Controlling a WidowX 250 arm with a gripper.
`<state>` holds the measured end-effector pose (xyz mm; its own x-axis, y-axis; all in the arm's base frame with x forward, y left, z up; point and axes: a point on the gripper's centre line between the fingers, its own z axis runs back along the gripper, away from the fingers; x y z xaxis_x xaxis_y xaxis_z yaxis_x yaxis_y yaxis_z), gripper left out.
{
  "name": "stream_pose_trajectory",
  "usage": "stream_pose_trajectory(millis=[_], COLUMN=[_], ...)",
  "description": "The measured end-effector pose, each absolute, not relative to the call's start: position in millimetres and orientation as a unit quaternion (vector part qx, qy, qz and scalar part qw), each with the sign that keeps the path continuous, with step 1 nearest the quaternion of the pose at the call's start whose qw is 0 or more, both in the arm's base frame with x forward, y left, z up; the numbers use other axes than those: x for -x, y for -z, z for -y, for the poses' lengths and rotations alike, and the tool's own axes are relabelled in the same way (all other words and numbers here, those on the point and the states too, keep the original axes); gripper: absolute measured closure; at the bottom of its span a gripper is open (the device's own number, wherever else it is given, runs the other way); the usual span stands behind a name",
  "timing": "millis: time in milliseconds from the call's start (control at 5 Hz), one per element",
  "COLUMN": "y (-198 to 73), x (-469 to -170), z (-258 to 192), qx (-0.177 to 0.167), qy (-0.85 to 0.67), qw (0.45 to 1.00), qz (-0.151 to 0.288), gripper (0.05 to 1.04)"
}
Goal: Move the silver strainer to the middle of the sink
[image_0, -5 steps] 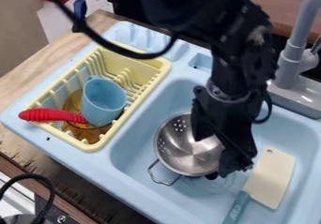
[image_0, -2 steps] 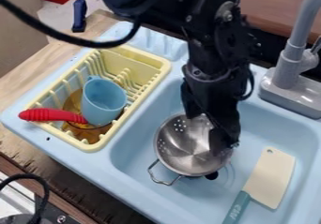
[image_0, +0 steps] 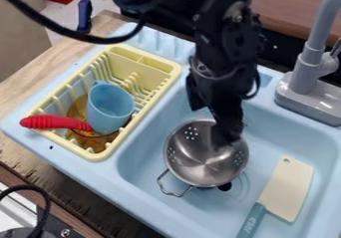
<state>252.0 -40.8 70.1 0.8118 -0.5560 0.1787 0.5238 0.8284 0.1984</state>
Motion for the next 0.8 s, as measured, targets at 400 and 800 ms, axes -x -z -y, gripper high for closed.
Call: stream_pose_trajectory(millis=[400,800], y=[-91,-98], x=[-287,-313], z=[3,-26], qx=[-0.083,-0.068], qy=[0.216,0.072], qw=[0.962,0.982], qz=[0.145,0.158], gripper=[0.084,0.084])
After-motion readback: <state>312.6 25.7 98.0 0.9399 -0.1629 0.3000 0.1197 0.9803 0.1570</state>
